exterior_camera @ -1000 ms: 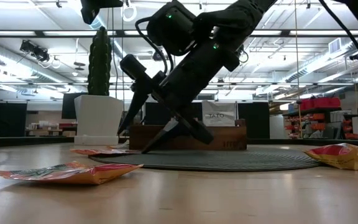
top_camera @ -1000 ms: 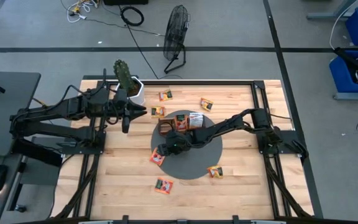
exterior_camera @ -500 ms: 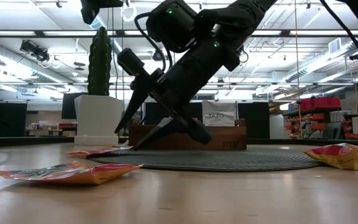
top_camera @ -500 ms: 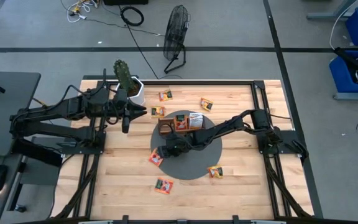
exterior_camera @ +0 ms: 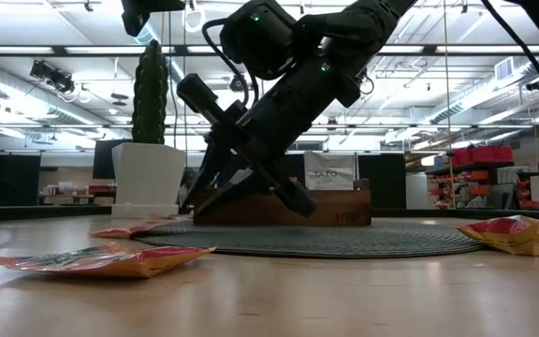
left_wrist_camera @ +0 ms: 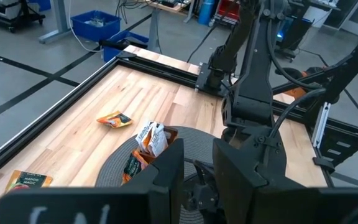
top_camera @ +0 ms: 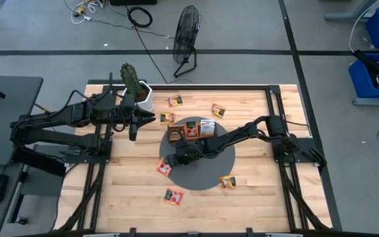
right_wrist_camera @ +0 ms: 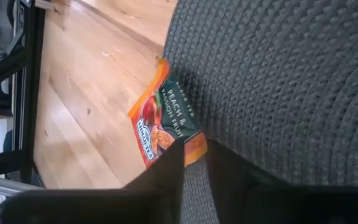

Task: Pick & Place Tea
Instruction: Put the pink tea bag into the middle section of the wooden organizer

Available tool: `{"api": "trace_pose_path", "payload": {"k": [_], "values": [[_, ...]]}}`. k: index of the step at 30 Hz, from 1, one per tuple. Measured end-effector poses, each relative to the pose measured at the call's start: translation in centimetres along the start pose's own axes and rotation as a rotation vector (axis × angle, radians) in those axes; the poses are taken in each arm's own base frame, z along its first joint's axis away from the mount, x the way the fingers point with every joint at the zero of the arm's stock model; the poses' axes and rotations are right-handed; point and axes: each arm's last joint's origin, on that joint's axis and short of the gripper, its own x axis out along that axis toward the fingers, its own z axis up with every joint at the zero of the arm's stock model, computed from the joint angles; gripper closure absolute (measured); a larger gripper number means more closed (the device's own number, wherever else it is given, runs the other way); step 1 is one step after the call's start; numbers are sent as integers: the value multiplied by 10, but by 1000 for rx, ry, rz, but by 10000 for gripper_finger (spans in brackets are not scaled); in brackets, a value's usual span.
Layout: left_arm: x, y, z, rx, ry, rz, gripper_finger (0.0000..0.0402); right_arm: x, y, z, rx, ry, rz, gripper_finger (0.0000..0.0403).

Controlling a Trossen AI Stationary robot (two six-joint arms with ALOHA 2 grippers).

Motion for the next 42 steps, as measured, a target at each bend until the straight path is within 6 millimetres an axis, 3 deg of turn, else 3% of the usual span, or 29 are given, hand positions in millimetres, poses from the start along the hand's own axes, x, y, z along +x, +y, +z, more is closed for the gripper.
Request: {"api": "trace_pose_path", "payload": {"k": [5, 15, 27, 42], "values": [[0, 0, 0, 6, 0, 0, 314, 0, 1, 2, -29, -7, 12, 395], [0, 0, 0, 5, 0, 0, 314, -12, 9, 11, -110, 3, 66, 401], [0, 0, 0, 6, 0, 0, 314, -67, 37, 16, -268, -11, 94, 402], [3, -1, -1, 10, 15, -35, 314, -142, 57, 18, -545, -66, 80, 403]]}}
